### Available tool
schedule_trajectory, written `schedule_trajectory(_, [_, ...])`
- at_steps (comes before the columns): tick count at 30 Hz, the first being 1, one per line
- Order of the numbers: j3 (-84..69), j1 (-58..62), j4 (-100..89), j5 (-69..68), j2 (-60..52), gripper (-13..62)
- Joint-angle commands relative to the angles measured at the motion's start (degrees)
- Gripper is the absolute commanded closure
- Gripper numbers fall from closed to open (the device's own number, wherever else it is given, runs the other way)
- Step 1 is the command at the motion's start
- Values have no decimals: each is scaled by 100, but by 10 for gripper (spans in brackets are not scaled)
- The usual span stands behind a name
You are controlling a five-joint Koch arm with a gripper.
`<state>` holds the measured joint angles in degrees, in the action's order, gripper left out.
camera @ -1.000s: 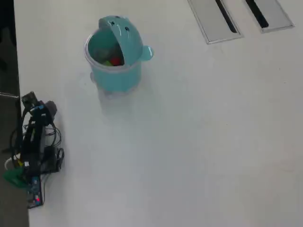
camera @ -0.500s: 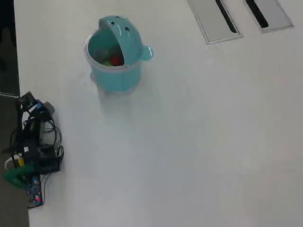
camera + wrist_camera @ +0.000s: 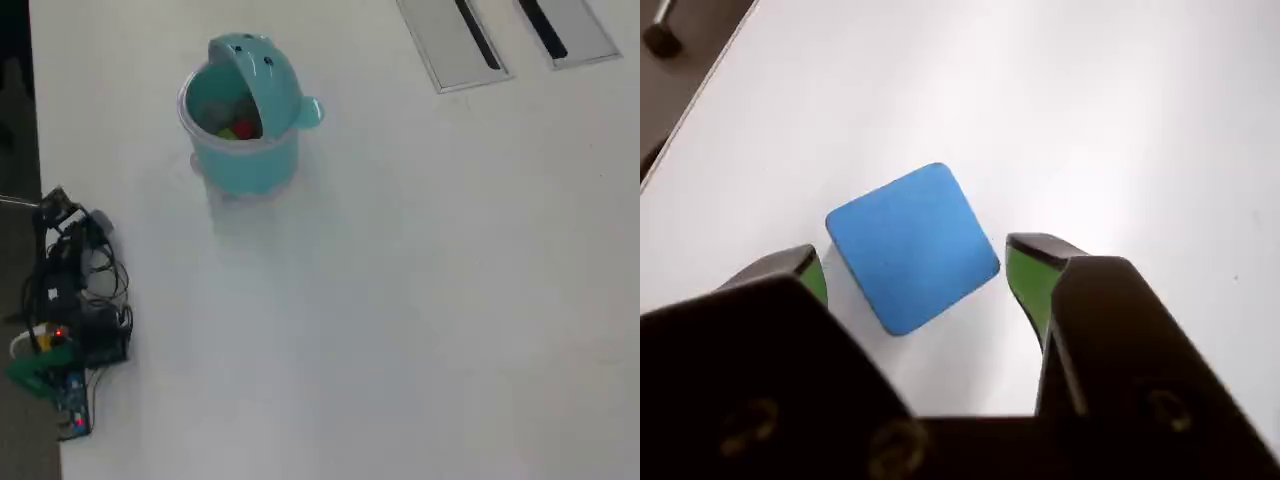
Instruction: Grasp RGB lego blocks and put them in the bin one by one.
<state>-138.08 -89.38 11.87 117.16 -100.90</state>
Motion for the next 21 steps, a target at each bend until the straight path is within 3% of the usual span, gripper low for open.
schedule_trajectory(1, [483,0,-264,26,26,163])
schedule_trajectory(5, [633,-9,-264,-18,211,189])
schedule_trajectory(11, [580,-88,-264,-562,316,297])
schedule_trajectory(14, [598,-97,-255,-659,308,300])
schedule_trajectory(18, [694,-79,-53,-703,-70,369])
schedule_trajectory(21, [923,35,360,-747,-545,368])
